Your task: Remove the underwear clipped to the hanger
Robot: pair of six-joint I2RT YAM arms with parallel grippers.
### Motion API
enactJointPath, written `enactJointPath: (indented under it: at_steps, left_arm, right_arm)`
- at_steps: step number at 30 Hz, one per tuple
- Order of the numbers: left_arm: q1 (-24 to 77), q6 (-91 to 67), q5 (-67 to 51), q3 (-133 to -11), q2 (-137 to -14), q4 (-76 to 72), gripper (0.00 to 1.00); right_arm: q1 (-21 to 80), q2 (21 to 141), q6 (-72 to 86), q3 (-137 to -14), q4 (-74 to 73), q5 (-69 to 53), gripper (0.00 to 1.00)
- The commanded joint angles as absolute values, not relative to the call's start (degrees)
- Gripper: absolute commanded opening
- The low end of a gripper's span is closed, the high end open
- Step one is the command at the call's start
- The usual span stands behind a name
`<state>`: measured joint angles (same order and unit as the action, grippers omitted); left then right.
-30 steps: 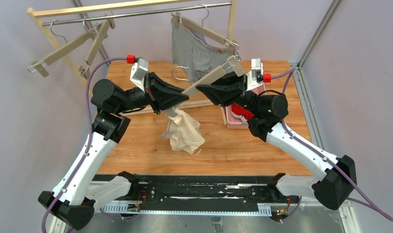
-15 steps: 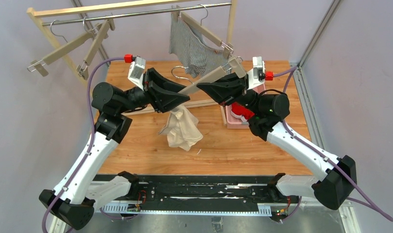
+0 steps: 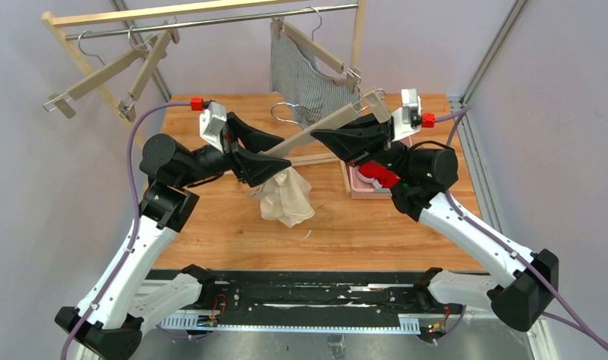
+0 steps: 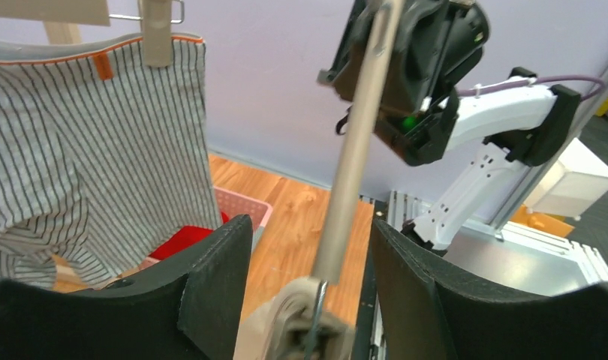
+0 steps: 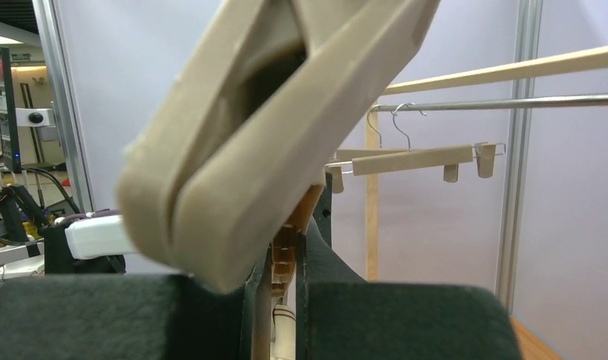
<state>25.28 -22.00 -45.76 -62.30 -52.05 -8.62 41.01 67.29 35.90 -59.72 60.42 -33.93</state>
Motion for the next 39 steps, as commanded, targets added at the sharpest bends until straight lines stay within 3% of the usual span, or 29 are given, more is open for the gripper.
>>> enactJointPath:
  at_steps: [1, 5, 7, 9, 11, 13, 15, 16, 18, 39]
  left_arm:
    - [25.62, -17.52, -43.72, -62.55, -51.15, -3.91, 0.65]
    - [25.63, -17.52, -43.75, -62.23, -51.23, -3.78, 0.57]
    - [25.6, -17.59, -44.59, -62.21, -51.6, -4.23, 0.37]
    - [25.66, -17.95, -45.62, -62.56, -52.05, -4.41, 0.07]
    - [25.6, -17.83, -45.39, -62.9, -52.32, -4.05, 0.0]
    - [25.66, -17.53, -45.38, -63.22, -52.24, -3.73, 0.01]
    - [25.61, -17.0, -45.02, -63.86, -51.85, -3.21, 0.29]
    - [25.6, -16.9, -44.31, -64.08, -51.53, -3.21, 0.38]
    - [25.61, -16.71, -43.54, -64.51, -50.81, -3.88, 0.47]
    - [25.66, -21.73, -49.64, -69.6, -55.8, -6.53, 0.51]
  right_arm:
    - [41.04, 63.87, 35.31, -60.27, 61.86, -33.14, 0.01]
    - [40.99, 63.01, 35.04, -59.91, 61.33, -33.07, 0.01]
    - [41.04, 62.75, 34.84, -59.62, 60.99, -32.89, 0.01]
    - [41.06, 62.63, 34.62, -59.51, 60.56, -32.79, 0.0]
    - [41.04, 62.49, 34.52, -59.5, 60.29, -32.83, 0.0]
    - [41.05, 62.51, 34.37, -59.39, 59.8, -32.92, 0.0]
    - [41.0, 62.41, 34.05, -59.37, 59.21, -33.05, 0.01]
    - [41.04, 62.27, 33.9, -59.24, 58.97, -33.0, 0.01]
    - [41.04, 62.08, 33.76, -59.15, 58.59, -32.81, 0.01]
    - [41.17, 63.32, 34.53, -60.94, 57.34, -33.14, 0.01]
